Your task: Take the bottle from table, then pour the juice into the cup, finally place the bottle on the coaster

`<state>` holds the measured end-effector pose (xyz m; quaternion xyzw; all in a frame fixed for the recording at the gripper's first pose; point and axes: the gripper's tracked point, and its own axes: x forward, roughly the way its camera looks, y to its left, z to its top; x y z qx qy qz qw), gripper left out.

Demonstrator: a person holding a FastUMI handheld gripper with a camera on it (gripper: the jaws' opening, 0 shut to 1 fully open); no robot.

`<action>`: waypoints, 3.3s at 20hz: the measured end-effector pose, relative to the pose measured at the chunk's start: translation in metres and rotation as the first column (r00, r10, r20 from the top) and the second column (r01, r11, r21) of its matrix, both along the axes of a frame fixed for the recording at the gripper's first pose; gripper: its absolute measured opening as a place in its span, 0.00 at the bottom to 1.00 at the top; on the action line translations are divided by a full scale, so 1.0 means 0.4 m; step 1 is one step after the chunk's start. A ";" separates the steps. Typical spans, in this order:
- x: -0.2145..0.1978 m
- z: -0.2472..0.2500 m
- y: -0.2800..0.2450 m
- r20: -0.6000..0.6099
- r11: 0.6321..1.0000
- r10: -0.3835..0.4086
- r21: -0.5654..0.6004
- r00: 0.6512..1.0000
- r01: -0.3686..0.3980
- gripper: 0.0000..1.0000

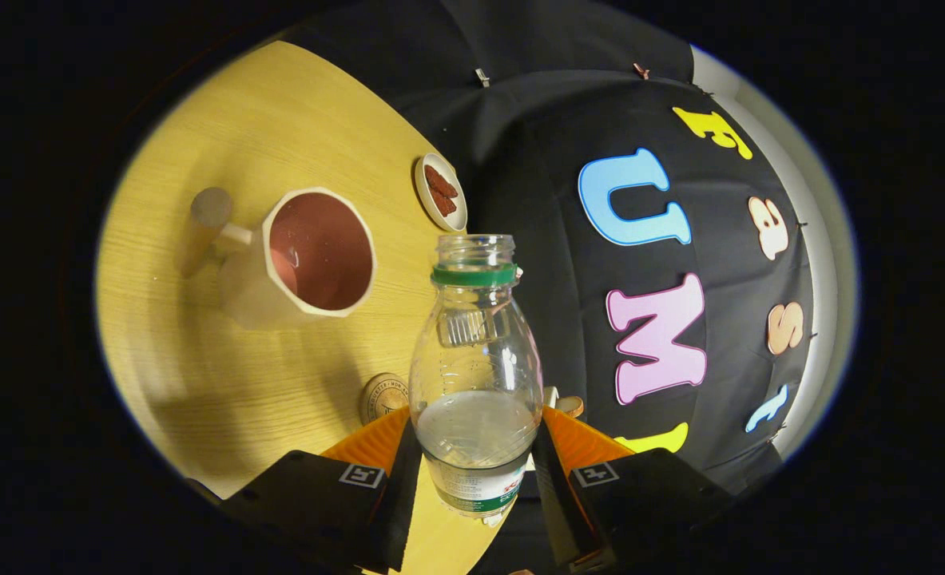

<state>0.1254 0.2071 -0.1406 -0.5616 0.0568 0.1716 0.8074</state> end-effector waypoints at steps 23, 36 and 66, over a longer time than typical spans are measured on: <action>0.059 -0.047 0.030 0.034 0.945 0.139 -0.305 0.990 -0.122 0.70; 0.082 -0.046 0.038 0.035 0.905 0.194 -0.393 0.980 -0.165 0.70; 0.103 -0.029 0.068 0.053 0.793 0.337 -0.555 0.940 -0.253 0.70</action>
